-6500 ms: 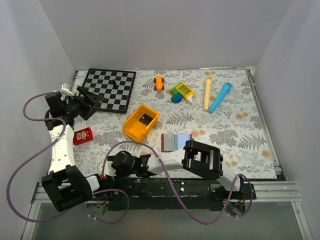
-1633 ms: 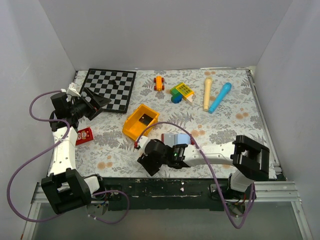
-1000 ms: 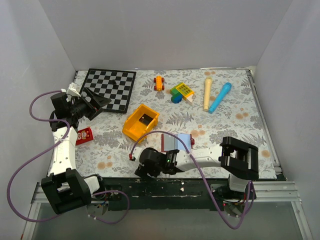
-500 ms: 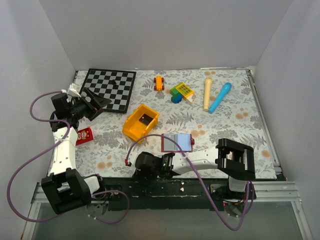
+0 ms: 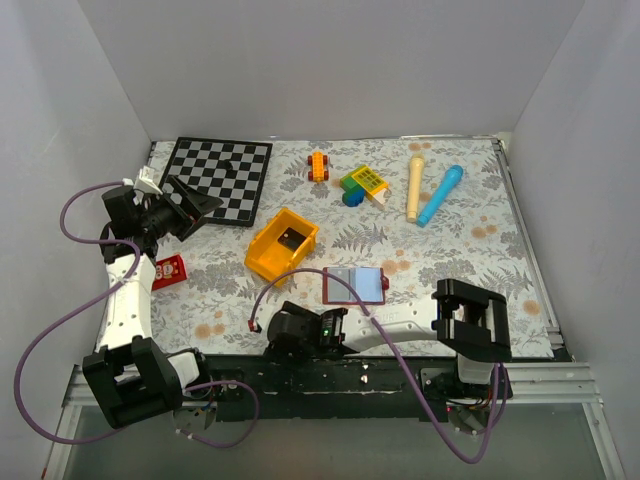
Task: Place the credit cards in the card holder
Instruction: Pick up the credit card from the center of the board.
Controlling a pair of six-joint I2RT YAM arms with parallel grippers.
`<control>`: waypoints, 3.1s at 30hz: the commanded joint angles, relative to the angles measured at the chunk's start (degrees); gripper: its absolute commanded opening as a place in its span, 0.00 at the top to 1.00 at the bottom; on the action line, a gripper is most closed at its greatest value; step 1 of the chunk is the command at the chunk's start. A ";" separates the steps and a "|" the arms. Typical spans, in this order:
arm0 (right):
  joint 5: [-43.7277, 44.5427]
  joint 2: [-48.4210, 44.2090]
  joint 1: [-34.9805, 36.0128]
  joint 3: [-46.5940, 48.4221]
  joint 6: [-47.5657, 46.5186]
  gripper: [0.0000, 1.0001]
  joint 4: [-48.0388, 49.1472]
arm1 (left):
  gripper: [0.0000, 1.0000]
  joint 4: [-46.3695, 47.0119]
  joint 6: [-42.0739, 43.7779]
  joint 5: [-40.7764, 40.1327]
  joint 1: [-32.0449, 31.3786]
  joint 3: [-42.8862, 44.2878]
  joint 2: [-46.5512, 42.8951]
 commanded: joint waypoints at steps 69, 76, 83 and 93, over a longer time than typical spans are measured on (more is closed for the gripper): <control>2.24 -5.67 -2.96 1.52 3.19 0.79 -3.06 | 0.12 3.96 -1.74 2.00 -0.01 -2.11 0.08; 1.01 -6.90 -5.60 0.55 3.10 0.89 -2.36 | 0.12 4.13 -1.75 2.09 -0.01 -1.67 0.34; -0.57 -6.99 -7.27 -0.15 3.19 0.99 -1.48 | 0.12 4.13 -1.66 2.18 -0.01 -1.76 0.16; -3.12 -6.55 -8.68 -0.76 4.15 0.99 -0.96 | 0.12 3.96 -1.13 2.18 -0.01 -1.93 0.16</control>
